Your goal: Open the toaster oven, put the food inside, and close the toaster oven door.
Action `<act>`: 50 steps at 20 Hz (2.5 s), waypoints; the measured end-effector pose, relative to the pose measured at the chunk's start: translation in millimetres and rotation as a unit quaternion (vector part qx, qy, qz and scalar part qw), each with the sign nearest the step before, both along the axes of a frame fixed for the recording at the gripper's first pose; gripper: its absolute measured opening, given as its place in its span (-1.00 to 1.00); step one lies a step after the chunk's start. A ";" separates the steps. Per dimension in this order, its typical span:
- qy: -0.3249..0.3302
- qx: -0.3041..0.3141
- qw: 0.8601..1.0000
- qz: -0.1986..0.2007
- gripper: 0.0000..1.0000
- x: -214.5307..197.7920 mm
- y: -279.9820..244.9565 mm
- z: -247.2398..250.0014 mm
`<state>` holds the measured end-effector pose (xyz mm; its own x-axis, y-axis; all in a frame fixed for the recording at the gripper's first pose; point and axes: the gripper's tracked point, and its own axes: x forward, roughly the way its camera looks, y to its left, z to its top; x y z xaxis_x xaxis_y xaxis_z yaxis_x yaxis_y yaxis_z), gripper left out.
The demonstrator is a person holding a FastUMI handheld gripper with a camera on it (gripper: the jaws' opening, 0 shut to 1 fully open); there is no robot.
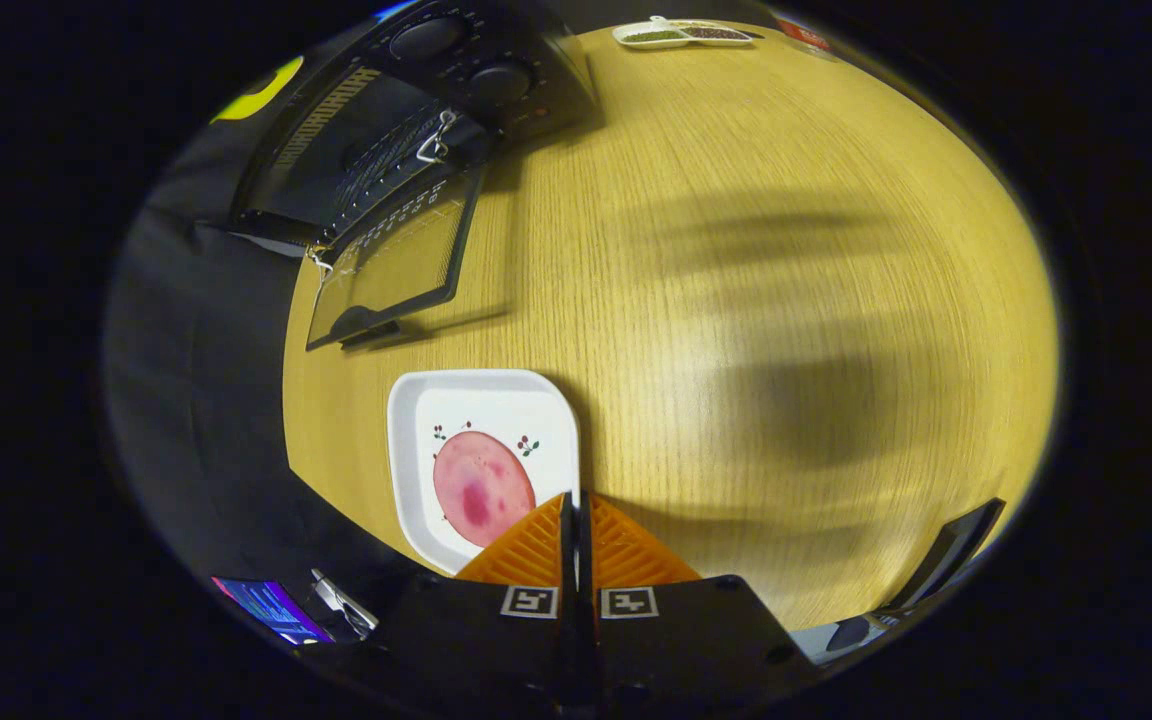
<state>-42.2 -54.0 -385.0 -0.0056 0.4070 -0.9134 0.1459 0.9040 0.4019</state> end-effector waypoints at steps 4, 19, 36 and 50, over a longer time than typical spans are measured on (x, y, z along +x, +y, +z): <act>-0.007 0.039 0.999 -0.017 -0.96 -1.7 27.6 15.4; -0.104 0.089 0.975 -0.175 -0.97 71.0 112.2 83.4; -0.145 0.108 0.865 -0.469 -0.97 169.7 138.8 85.2; -0.145 0.101 0.781 -0.599 -0.95 231.9 161.1 56.2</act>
<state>189.7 107.1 -328.8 0.6850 0.0984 -0.7218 0.7145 0.1024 0.6921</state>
